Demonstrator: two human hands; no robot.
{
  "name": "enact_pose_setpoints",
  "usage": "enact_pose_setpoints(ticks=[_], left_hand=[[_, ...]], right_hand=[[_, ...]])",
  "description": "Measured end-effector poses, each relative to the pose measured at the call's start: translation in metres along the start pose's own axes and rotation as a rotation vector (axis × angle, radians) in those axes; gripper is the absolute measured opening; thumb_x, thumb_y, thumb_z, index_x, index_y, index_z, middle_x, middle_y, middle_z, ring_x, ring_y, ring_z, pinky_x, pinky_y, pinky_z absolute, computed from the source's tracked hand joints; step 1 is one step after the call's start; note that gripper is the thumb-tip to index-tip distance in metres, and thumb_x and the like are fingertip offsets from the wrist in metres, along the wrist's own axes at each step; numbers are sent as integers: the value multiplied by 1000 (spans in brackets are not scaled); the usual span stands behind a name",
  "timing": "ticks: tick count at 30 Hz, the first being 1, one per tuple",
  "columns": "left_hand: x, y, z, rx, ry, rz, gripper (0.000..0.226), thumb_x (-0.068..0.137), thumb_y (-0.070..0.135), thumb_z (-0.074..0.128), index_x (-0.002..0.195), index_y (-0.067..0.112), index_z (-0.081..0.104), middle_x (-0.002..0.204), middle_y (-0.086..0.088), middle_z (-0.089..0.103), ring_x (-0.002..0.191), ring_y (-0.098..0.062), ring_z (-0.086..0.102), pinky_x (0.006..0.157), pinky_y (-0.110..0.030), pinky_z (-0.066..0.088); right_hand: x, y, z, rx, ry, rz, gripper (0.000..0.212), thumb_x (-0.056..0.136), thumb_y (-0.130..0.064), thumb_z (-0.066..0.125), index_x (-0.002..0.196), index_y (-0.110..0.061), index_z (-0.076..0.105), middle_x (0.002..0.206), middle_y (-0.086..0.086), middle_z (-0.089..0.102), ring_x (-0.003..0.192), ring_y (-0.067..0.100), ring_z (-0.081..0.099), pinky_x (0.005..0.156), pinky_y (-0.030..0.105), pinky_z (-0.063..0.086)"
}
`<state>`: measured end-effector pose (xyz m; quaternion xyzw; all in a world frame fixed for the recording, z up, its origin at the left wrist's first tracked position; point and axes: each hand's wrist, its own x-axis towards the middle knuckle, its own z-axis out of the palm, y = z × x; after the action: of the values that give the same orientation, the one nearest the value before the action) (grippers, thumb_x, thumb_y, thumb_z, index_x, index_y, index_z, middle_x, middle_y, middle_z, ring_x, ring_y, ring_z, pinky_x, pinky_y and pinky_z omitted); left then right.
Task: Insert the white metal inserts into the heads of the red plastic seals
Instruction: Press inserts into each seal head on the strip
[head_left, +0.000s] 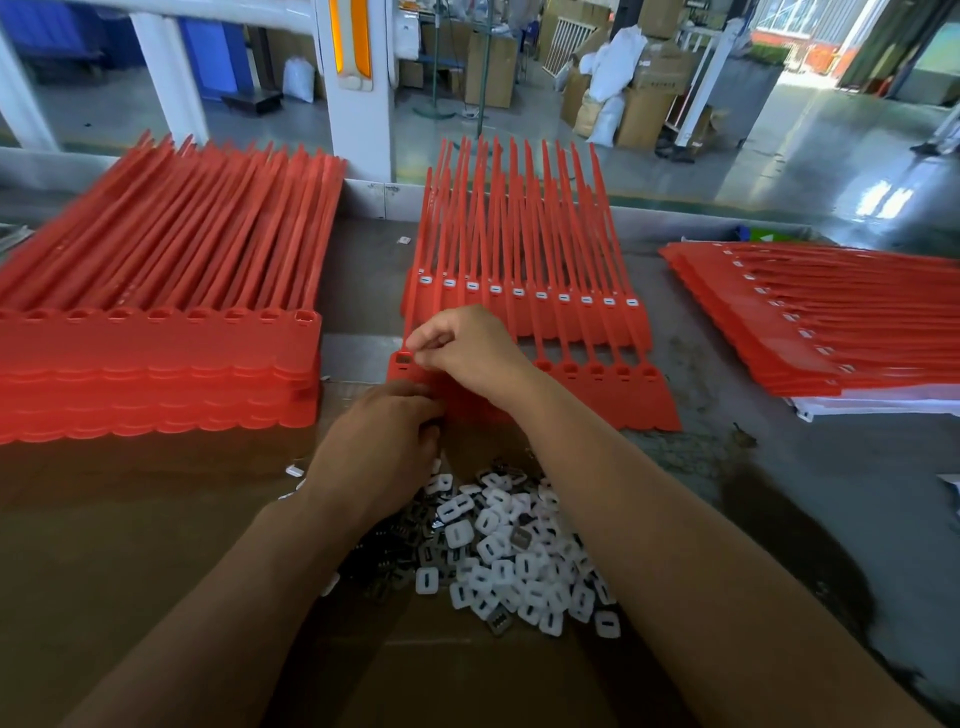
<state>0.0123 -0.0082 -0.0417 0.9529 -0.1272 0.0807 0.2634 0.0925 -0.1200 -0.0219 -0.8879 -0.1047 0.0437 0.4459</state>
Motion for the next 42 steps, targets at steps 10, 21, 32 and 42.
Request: enact_pose_setpoints(ticks=[10,21,32,42], left_hand=[[2,-1,3,-10,16,-30,27,88,16,53,111,15,67,127,0,57,114,-16,51,93,-26,37],[3,-1,2,-12,-4,-69,30,89,18,51,116,18,64,132,2,52,119,-13,48,96,-23,33],[2,0,1,-20,9,-45,28,88,15,52,113,16,65,129,0,55,114,-15,50,94,-27,37],[1,3,-1,-29,39,-19,23,87,12,53,103,11,70,118,-2,60,104,-17,55,83,-23,39]], right_hand=[[-59,7,-50,-240,-357,-24,12,81,-18,69,80,-29,67,84,-18,62,80,-5,56,75,15,42],[-71,8,-48,-359,-516,-66,15,78,-16,72,76,-29,66,73,-15,62,64,-9,57,56,7,46],[-67,7,-46,-220,-351,-54,15,87,-22,61,74,-26,55,64,-12,62,56,-7,56,56,10,46],[-21,7,-26,-88,42,-15,7,84,-9,64,83,-16,66,83,-4,64,75,8,57,75,26,49]])
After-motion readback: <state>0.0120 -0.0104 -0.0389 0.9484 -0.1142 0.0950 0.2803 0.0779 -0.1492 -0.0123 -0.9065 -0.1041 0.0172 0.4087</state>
